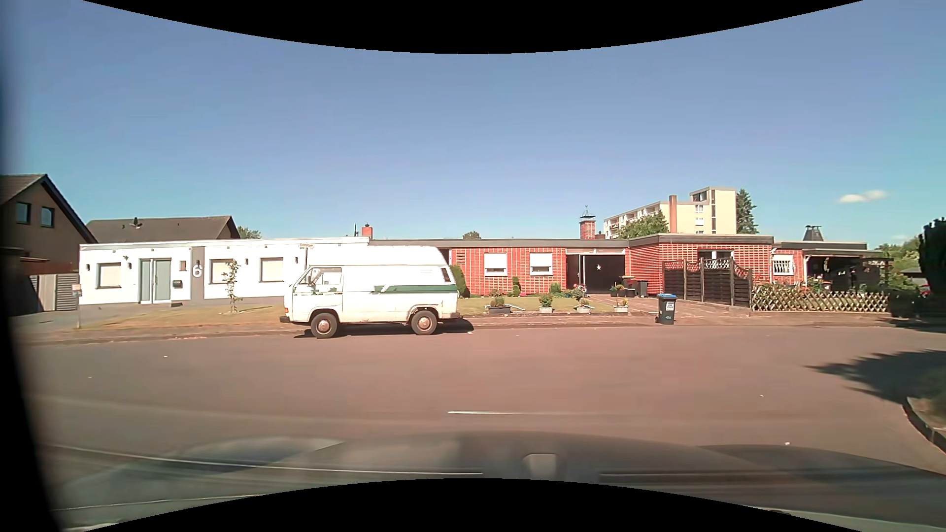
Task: Follow the waypoints while adhering to traffic rules and regulations
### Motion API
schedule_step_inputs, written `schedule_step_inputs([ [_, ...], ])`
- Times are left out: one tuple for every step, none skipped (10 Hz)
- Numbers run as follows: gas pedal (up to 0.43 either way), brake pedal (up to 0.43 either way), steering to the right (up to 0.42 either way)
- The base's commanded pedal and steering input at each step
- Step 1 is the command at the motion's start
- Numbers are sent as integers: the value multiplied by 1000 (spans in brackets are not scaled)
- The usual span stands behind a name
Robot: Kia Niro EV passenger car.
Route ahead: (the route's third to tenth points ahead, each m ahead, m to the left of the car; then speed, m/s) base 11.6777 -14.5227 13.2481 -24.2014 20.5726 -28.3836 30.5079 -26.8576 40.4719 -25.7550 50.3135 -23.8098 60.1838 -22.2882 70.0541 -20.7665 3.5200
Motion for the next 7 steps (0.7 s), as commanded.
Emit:
schedule_step_inputs([
  [0,6,223],
  [8,6,230],
  [28,6,238],
  [28,6,246],
  [28,6,255],
  [28,6,261],
  [28,6,270],
])
